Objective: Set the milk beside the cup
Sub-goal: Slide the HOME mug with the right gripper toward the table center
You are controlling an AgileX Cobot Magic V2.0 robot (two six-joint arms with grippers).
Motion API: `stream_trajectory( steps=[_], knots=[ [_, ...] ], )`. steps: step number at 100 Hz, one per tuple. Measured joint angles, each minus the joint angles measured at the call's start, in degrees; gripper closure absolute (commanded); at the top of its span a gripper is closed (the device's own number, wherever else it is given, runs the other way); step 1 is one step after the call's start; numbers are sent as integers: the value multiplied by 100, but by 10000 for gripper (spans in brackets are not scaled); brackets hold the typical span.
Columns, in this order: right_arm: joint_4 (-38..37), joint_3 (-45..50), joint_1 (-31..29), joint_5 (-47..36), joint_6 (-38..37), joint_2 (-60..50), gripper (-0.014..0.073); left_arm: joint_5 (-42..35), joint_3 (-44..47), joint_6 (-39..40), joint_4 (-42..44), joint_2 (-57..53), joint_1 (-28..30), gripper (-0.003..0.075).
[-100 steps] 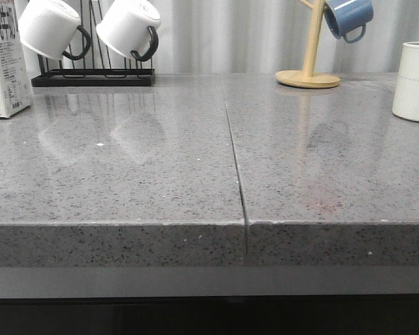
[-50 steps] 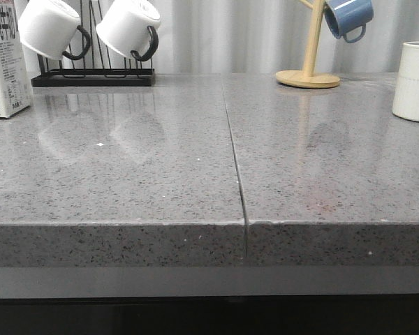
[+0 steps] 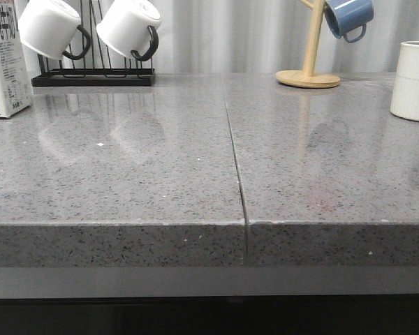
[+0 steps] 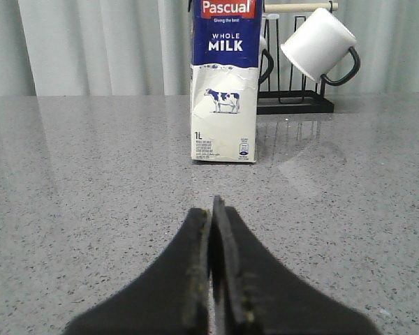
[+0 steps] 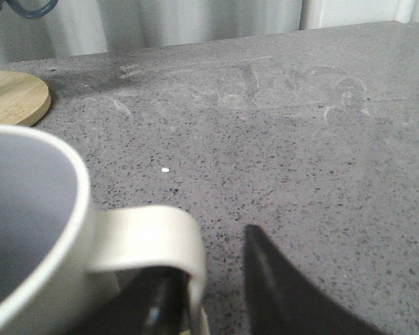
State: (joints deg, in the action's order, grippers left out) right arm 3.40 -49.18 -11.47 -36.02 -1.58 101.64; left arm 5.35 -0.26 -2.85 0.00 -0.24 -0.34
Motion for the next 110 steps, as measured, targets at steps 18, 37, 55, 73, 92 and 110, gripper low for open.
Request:
stream_trajectory(
  steps=[18,37,55,73,92,110],
  knots=[
    [13,-35,0,3,0,12,662,0,0,0,0,0,0,741],
    [25,-35,58,75,0,-25,661,0,0,0,0,0,0,741],
    [33,-35,634,173,9,-327,661,0,0,0,0,0,0,741],
    [33,-47,1587,173,13,-446,661,0,0,0,0,0,0,741],
    [23,-118,2547,173,13,-413,661,0,0,0,0,0,0,741],
    [2,-460,3053,128,13,-8,661,0,0,0,0,0,0,741]
  ],
)
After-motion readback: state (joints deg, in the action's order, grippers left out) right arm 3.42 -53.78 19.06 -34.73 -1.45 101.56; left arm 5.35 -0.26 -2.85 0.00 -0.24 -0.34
